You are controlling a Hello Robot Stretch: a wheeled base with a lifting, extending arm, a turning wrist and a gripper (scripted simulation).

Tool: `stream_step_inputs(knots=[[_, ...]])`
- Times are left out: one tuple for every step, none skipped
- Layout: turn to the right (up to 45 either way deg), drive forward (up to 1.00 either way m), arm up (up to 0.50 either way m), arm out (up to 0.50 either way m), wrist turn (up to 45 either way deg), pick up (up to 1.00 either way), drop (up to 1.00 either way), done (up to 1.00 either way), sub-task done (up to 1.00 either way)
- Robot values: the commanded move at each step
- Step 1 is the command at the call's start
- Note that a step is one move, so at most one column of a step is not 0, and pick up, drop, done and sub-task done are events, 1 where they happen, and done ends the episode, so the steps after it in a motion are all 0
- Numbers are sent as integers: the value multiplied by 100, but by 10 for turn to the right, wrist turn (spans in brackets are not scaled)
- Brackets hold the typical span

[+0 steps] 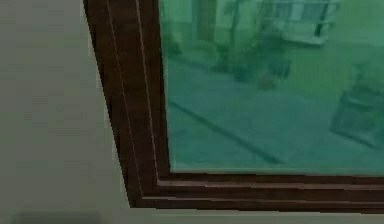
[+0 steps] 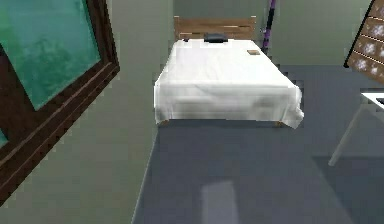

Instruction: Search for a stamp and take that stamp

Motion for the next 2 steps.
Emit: stream_step_inputs(knots=[[-450,0,0,0,0,0,0,0,0],[-450,0,0,0,0,0,0,0,0]])
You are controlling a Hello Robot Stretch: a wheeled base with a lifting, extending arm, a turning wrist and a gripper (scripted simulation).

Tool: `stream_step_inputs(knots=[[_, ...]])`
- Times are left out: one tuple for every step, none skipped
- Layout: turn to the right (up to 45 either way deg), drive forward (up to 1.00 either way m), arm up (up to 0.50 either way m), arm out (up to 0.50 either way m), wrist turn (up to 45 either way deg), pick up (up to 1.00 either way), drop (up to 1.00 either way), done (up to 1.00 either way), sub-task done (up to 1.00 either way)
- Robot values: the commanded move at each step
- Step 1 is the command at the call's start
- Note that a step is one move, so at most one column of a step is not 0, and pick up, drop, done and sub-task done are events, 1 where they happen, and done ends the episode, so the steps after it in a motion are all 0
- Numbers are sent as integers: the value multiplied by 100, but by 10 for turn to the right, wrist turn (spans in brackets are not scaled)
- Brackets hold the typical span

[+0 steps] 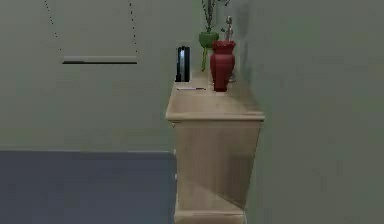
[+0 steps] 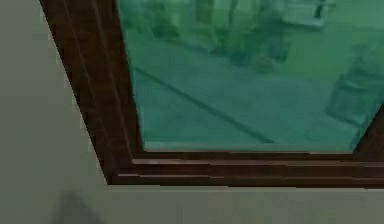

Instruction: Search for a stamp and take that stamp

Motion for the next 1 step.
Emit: stream_step_inputs(knots=[[-450,0,0,0,0,0,0,0,0]])
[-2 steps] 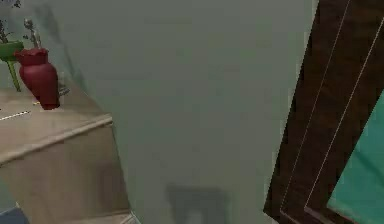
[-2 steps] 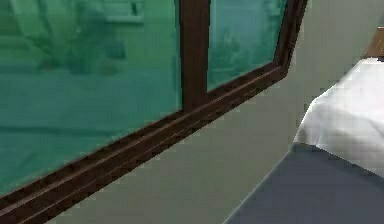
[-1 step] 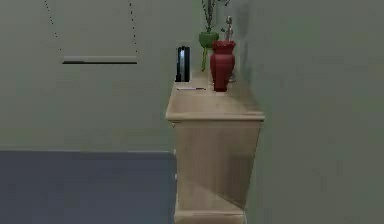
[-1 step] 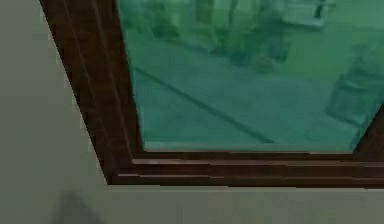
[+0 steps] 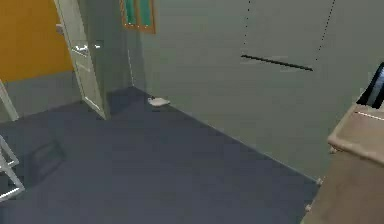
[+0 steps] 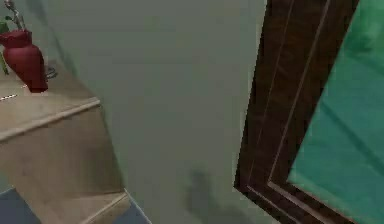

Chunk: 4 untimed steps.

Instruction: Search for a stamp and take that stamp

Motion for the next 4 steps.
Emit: stream_step_inputs(knots=[[-420,0,0,0,0,0,0,0,0],[0,25,0,0,0,0,0,0,0],[450,0,0,0,0,0,0,0,0],[90,0,0,0,0,0,0,0,0]])
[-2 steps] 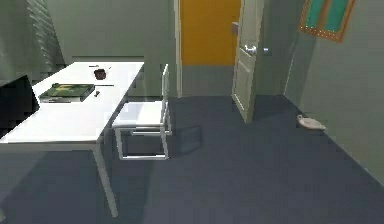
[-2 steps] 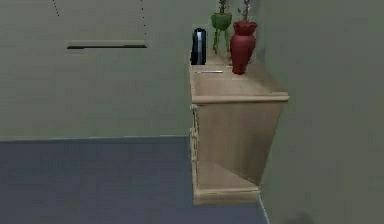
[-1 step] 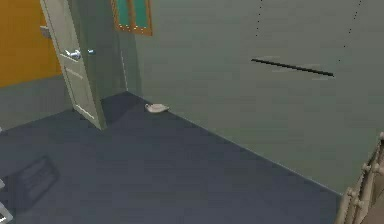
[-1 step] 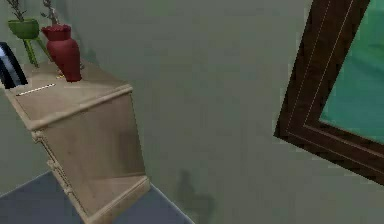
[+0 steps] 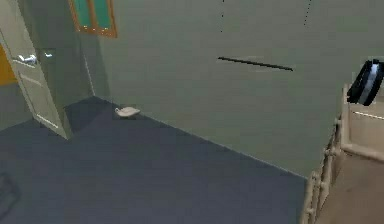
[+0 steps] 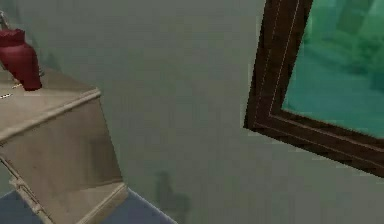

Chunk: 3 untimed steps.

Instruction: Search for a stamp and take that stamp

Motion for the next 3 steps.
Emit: stream_step_inputs(knots=[[0,50,0,0,0,0,0,0,0],[-150,0,0,0,0,0,0,0,0],[-30,0,0,0,0,0,0,0,0]])
